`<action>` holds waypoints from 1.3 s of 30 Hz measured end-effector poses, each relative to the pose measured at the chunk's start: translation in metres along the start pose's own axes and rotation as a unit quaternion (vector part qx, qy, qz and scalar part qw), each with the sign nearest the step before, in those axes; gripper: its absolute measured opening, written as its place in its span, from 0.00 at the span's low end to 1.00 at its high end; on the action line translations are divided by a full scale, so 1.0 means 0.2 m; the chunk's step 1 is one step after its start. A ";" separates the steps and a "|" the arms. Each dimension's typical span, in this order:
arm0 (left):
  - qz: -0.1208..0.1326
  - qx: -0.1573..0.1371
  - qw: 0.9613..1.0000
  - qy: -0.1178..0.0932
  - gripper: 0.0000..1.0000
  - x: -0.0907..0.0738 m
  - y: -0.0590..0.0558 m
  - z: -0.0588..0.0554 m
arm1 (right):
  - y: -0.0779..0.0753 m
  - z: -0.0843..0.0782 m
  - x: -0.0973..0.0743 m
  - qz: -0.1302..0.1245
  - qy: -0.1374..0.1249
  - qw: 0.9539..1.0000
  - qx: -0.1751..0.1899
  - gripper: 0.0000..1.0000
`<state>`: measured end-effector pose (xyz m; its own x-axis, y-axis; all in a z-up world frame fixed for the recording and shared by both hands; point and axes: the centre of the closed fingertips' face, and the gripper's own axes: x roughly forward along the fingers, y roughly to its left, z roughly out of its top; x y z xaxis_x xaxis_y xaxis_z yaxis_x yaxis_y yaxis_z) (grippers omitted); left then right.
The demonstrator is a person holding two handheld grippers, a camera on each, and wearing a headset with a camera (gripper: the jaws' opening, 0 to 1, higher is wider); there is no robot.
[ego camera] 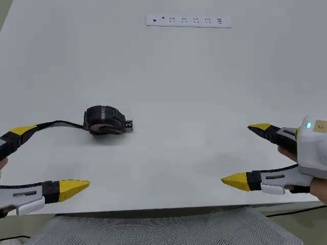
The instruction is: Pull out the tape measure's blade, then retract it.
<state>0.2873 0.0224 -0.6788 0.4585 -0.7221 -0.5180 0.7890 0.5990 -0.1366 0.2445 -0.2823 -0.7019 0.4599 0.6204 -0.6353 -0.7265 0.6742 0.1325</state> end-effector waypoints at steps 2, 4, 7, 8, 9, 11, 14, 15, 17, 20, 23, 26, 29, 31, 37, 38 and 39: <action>-0.001 0.000 1.000 0.001 0.99 0.00 0.00 0.00 | 0.00 0.00 0.00 -0.001 -0.001 1.000 0.000 0.92; 0.000 0.000 1.000 0.002 0.99 0.00 0.00 -0.01 | 0.00 0.00 0.00 0.000 -0.001 1.000 0.000 0.92; -0.001 -0.002 1.000 0.002 0.99 0.00 0.00 -0.01 | 0.00 0.00 0.00 -0.001 -0.002 1.000 -0.001 0.92; -0.001 -0.002 1.000 0.002 0.99 0.00 0.00 -0.01 | 0.00 0.01 0.00 -0.001 -0.003 1.000 -0.001 0.93; 0.000 0.000 1.000 0.003 0.99 0.00 0.00 -0.01 | 0.00 0.01 0.00 -0.003 -0.004 1.000 -0.001 0.93; -0.002 -0.002 1.000 0.004 0.99 0.00 0.00 -0.01 | 0.00 0.01 0.01 -0.001 -0.004 1.000 0.001 0.94; -0.002 -0.003 1.000 0.005 0.99 0.00 0.00 -0.01 | -0.01 0.01 0.01 -0.004 -0.006 1.000 -0.001 0.95; -0.001 -0.002 1.000 0.005 0.99 0.00 0.00 -0.01 | -0.01 0.01 0.01 -0.003 -0.006 1.000 -0.001 0.95; 0.001 -0.003 1.000 0.005 0.99 0.00 0.01 -0.01 | -0.01 0.01 0.01 -0.003 -0.008 1.000 0.001 0.95; 0.002 -0.005 1.000 0.004 0.99 0.00 0.01 -0.01 | -0.02 0.01 0.01 -0.004 -0.003 1.000 -0.005 0.94; 0.003 -0.006 1.000 0.005 0.99 0.00 0.02 -0.01 | -0.02 0.01 0.01 -0.004 -0.006 1.000 -0.005 0.93; 0.002 -0.010 1.000 0.003 0.99 0.00 0.02 0.00 | -0.03 0.02 0.01 -0.008 -0.011 1.000 -0.007 0.93; 0.001 -0.012 1.000 0.004 0.99 0.00 0.03 0.00 | -0.03 0.02 0.02 -0.005 -0.008 1.000 -0.007 0.92; 0.002 -0.011 1.000 0.004 0.99 0.00 0.04 0.00 | -0.02 0.02 0.02 -0.001 -0.006 1.000 -0.005 0.92; -0.003 -0.013 1.000 0.009 0.99 0.01 0.04 -0.01 | -0.03 0.02 0.02 -0.003 -0.006 1.000 -0.008 0.92; -0.004 -0.013 1.000 0.010 0.99 0.02 0.04 -0.01 | -0.04 0.02 0.02 -0.003 -0.005 1.000 -0.008 0.92; -0.005 -0.013 1.000 0.010 0.99 0.02 0.05 -0.01 | -0.03 0.02 0.03 -0.002 -0.004 1.000 -0.010 0.92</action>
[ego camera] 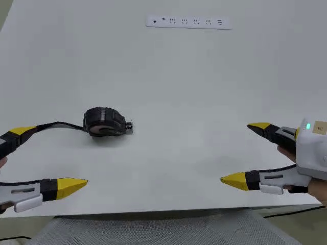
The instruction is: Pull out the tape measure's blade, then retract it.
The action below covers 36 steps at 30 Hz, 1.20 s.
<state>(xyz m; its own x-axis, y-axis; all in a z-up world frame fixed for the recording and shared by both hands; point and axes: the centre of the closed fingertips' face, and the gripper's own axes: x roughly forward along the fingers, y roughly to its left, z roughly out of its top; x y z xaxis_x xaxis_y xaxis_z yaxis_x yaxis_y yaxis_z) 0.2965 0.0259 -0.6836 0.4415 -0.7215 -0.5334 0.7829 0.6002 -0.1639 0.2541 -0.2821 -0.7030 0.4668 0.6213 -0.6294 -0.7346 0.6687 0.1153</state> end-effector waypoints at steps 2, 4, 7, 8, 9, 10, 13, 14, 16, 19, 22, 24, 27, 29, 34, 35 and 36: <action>-0.002 0.003 1.000 0.002 0.99 0.01 0.01 0.00 | 0.00 0.00 0.00 0.001 0.000 1.000 -0.001 0.92; -0.004 0.007 1.000 0.004 0.99 0.02 0.02 0.01 | -0.01 0.01 0.02 0.004 0.001 1.000 -0.003 0.92; -0.011 0.017 1.000 0.012 0.99 0.04 0.04 0.01 | 0.00 0.01 0.04 0.009 0.006 1.000 -0.011 0.92; -0.014 0.023 1.000 0.016 0.99 0.05 0.04 0.01 | 0.00 0.01 0.05 0.011 0.008 1.000 -0.013 0.92; -0.015 0.026 0.999 0.017 0.99 0.05 0.05 0.01 | 0.00 0.02 0.05 0.012 0.008 1.000 -0.014 0.92; -0.016 0.027 0.999 0.018 0.99 0.06 0.05 0.02 | -0.01 0.02 0.06 0.013 0.007 1.000 -0.015 0.92; -0.021 0.035 0.999 0.022 0.99 0.08 0.06 0.02 | -0.01 0.03 0.08 0.018 0.008 1.000 -0.022 0.92; -0.022 0.040 0.999 0.024 0.99 0.08 0.06 0.03 | -0.02 0.03 0.08 0.018 0.009 0.999 -0.025 0.92; -0.026 0.045 0.998 0.027 0.99 0.10 0.07 0.03 | -0.02 0.04 0.10 0.023 0.010 0.999 -0.028 0.92; -0.034 0.053 0.997 0.034 0.99 0.12 0.08 0.03 | -0.02 0.06 0.12 0.029 0.014 0.999 -0.038 0.93; -0.039 0.067 0.996 0.043 0.99 0.15 0.09 0.03 | -0.02 0.07 0.15 0.036 0.020 0.998 -0.051 0.93; -0.047 0.070 0.995 0.048 0.99 0.17 0.10 0.02 | -0.02 0.08 0.17 0.041 0.023 0.997 -0.058 0.92; -0.055 0.089 0.992 0.064 0.98 0.20 0.10 0.01 | -0.01 0.10 0.20 0.051 0.023 0.996 -0.066 0.92; -0.060 0.094 0.991 0.071 0.98 0.22 0.11 0.02 | 0.00 0.11 0.23 0.057 0.028 0.995 -0.074 0.92; -0.072 0.125 0.985 0.091 0.94 0.26 0.13 0.02 | -0.01 0.13 0.27 0.066 0.032 0.994 -0.086 0.92; -0.073 0.127 0.985 0.093 0.94 0.27 0.13 0.02 | 0.00 0.14 0.27 0.067 0.032 0.993 -0.088 0.92; -0.076 0.128 0.984 0.095 0.94 0.27 0.13 0.02 | 0.00 0.14 0.28 0.068 0.033 0.993 -0.089 0.92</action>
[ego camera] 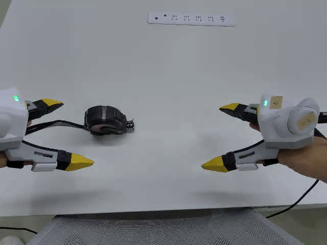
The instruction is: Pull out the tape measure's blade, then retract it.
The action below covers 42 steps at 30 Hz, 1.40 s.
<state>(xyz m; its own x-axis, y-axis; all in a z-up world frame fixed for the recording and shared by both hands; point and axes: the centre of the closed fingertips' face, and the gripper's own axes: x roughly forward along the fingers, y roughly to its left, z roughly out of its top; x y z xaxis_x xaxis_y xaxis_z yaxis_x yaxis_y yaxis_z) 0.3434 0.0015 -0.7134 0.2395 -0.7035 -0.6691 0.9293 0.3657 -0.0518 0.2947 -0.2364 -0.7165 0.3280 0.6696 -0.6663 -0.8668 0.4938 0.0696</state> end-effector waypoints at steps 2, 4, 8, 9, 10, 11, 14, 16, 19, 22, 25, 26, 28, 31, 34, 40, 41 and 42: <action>-0.003 0.009 1.000 0.006 0.94 0.01 0.01 0.00 | -0.01 0.01 0.01 0.003 0.002 1.000 -0.004 0.92; -0.010 0.017 1.000 0.016 0.94 0.02 0.01 0.00 | -0.01 0.01 0.02 0.006 0.004 1.000 -0.007 0.92; -0.021 0.028 0.999 0.025 0.94 0.04 0.02 0.00 | -0.01 0.03 0.05 0.014 0.010 1.000 -0.017 0.92; -0.022 0.033 0.999 0.028 0.93 0.05 0.02 0.00 | -0.02 0.02 0.06 0.016 0.014 1.000 -0.021 0.92; -0.025 0.035 0.999 0.031 0.93 0.06 0.02 -0.01 | -0.02 0.03 0.07 0.018 0.015 0.999 -0.023 0.92; -0.028 0.036 0.998 0.035 0.93 0.06 0.02 -0.01 | -0.02 0.03 0.08 0.020 0.016 0.999 -0.023 0.92; -0.031 0.045 0.998 0.045 0.92 0.08 0.02 -0.02 | -0.03 0.04 0.10 0.025 0.020 0.999 -0.031 0.92; -0.031 0.047 0.997 0.046 0.89 0.09 0.03 -0.01 | -0.02 0.05 0.12 0.029 0.022 0.999 -0.034 0.92; -0.033 0.049 0.996 0.063 0.87 0.11 0.04 -0.03 | -0.03 0.07 0.15 0.036 0.025 0.998 -0.042 0.91; -0.032 0.052 0.996 0.068 0.81 0.13 0.06 -0.04 | -0.03 0.10 0.17 0.039 0.025 0.998 -0.047 0.91; -0.033 0.052 0.996 0.072 0.78 0.15 0.08 -0.04 | -0.03 0.12 0.19 0.043 0.024 0.997 -0.051 0.90; -0.034 0.051 0.995 0.074 0.76 0.15 0.08 -0.04 | -0.03 0.12 0.20 0.044 0.024 0.997 -0.052 0.90; -0.033 0.053 0.995 0.078 0.72 0.17 0.09 -0.05 | -0.02 0.13 0.21 0.046 0.022 0.997 -0.052 0.90; -0.034 0.048 0.995 0.086 0.66 0.19 0.11 -0.07 | -0.02 0.15 0.22 0.046 0.018 0.997 -0.052 0.90; -0.035 0.050 0.994 0.089 0.61 0.21 0.12 -0.07 | -0.02 0.15 0.22 0.046 0.016 0.997 -0.052 0.89; -0.044 0.053 0.993 0.093 0.50 0.25 0.11 -0.07 | -0.02 0.16 0.23 0.047 0.013 0.998 -0.049 0.89; -0.045 0.053 0.993 0.093 0.49 0.25 0.11 -0.07 | -0.02 0.16 0.22 0.046 0.013 0.998 -0.048 0.89; -0.046 0.054 0.993 0.093 0.49 0.26 0.11 -0.06 | -0.03 0.16 0.22 0.046 0.014 0.998 -0.048 0.89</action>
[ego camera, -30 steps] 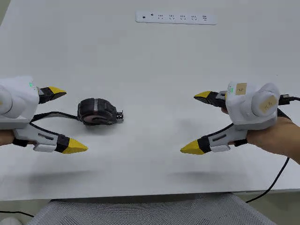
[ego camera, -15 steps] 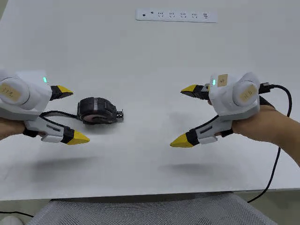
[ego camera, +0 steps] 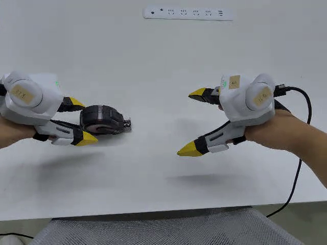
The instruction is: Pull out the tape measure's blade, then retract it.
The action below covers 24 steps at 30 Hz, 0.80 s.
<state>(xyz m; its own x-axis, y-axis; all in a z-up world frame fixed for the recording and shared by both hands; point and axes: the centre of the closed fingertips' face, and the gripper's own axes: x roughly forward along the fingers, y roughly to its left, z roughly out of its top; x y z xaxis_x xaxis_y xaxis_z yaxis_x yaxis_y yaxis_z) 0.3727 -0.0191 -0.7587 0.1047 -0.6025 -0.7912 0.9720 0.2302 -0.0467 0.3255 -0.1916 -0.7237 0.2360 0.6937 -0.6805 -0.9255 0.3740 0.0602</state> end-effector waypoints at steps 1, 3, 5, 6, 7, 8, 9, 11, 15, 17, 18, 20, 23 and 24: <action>-0.001 0.002 1.000 0.000 0.47 0.00 0.00 0.00 | 0.00 0.00 0.00 0.000 0.000 1.000 0.000 0.89; -0.003 0.006 1.000 0.001 0.44 0.01 0.00 0.01 | 0.00 0.00 0.00 0.000 -0.002 1.000 0.001 0.89; -0.004 0.009 1.000 0.000 0.42 0.02 0.00 0.01 | 0.00 0.00 0.00 0.001 -0.001 1.000 0.002 0.89; -0.005 0.009 1.000 0.000 0.41 0.02 0.00 0.01 | 0.00 0.00 0.00 0.001 -0.001 1.000 0.003 0.89; -0.005 0.009 1.000 0.000 0.40 0.02 0.00 0.01 | 0.00 0.00 0.00 0.001 -0.001 1.000 0.003 0.89; -0.006 0.011 1.000 0.001 0.39 0.03 0.00 0.01 | 0.01 0.00 0.01 0.001 -0.001 1.000 0.003 0.89; -0.006 0.015 1.000 0.003 0.38 0.03 0.00 0.00 | 0.01 0.00 0.01 0.002 -0.002 1.000 0.004 0.89; -0.006 0.016 1.000 0.003 0.35 0.04 0.01 0.00 | 0.01 0.00 0.01 0.002 -0.002 1.000 0.003 0.89; -0.008 0.022 1.000 0.003 0.31 0.05 0.01 0.00 | 0.01 0.00 0.02 0.004 -0.003 1.000 0.004 0.89; -0.009 0.025 1.000 0.004 0.30 0.05 0.01 0.00 | 0.01 0.00 0.03 0.006 -0.004 1.000 0.004 0.88; -0.009 0.027 1.000 0.005 0.30 0.06 0.01 0.00 | 0.01 0.00 0.03 0.006 -0.004 1.000 0.004 0.88; -0.009 0.033 0.999 0.005 0.30 0.06 0.02 0.00 | 0.01 0.00 0.03 0.007 -0.004 1.000 0.005 0.88; -0.010 0.034 0.999 0.005 0.29 0.06 0.02 0.00 | 0.01 0.00 0.04 0.008 -0.005 1.000 0.005 0.88; -0.010 0.037 0.999 0.004 0.29 0.06 0.02 0.00 | 0.01 0.01 0.04 0.009 -0.005 1.000 0.005 0.88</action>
<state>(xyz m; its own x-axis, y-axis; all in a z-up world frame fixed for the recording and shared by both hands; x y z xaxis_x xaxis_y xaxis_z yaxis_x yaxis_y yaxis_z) 0.3776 -0.0257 -0.7687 0.0843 -0.5993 -0.7961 0.9867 0.1615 -0.0171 0.3257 -0.1845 -0.7282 0.2225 0.7061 -0.6723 -0.9265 0.3678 0.0797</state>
